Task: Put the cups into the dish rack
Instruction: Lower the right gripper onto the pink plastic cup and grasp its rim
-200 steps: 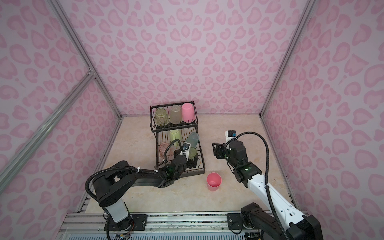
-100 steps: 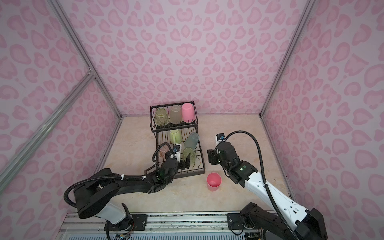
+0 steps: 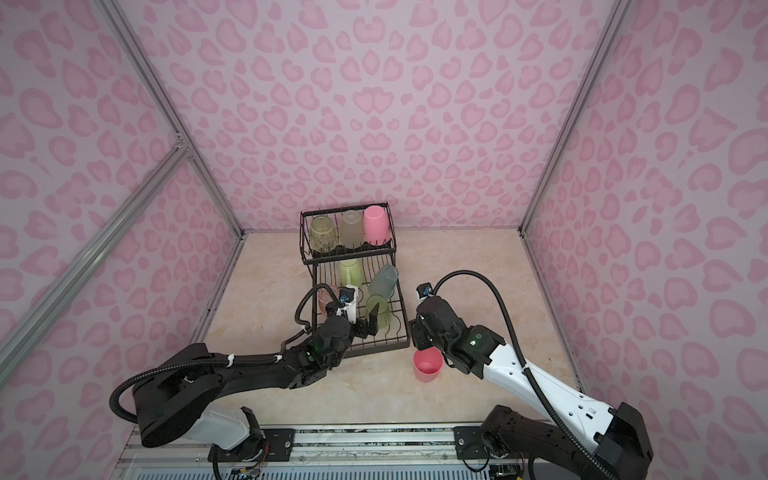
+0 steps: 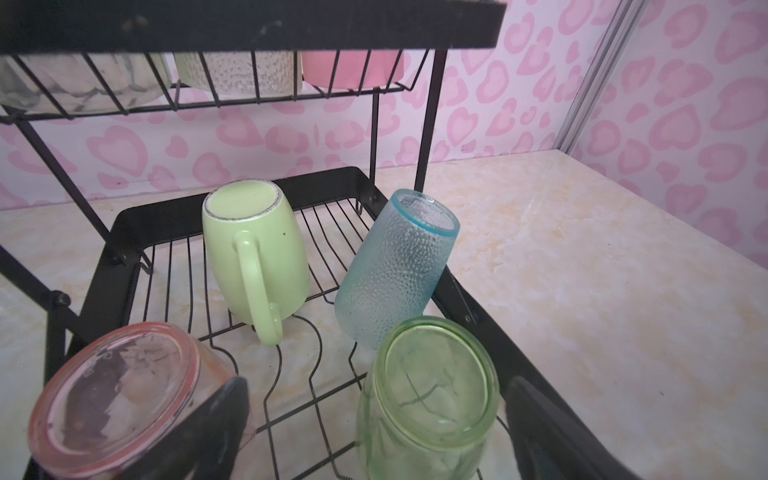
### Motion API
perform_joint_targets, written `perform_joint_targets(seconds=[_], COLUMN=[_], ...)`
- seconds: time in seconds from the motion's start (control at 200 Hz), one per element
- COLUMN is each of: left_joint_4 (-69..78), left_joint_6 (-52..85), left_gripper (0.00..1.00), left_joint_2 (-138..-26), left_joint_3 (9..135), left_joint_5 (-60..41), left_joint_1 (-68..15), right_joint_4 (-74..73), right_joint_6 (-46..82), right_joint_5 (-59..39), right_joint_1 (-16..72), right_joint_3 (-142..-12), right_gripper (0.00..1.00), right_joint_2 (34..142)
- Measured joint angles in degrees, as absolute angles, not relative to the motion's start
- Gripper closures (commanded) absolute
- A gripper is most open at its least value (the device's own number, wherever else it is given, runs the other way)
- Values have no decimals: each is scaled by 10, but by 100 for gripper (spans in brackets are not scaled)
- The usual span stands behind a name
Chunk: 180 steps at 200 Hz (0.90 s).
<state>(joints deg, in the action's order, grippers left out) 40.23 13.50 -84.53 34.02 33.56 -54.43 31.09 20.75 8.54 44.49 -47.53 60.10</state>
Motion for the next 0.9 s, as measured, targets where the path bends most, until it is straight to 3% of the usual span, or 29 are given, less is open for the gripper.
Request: perform_joint_targets(seconds=[0.585, 0.9], left_joint_4=[268, 231], left_joint_6=[154, 161], left_gripper=[2, 2], left_joint_2=[-796, -796], left_joint_3=[405, 414], left_joint_5=[329, 319], left_joint_1=[-540, -537], right_joint_4=[475, 490], right_joint_6=[278, 296], right_joint_5=[79, 77], right_joint_1=[597, 614], right_joint_3=[-505, -490], right_gripper=[51, 57], right_joint_2=[602, 632])
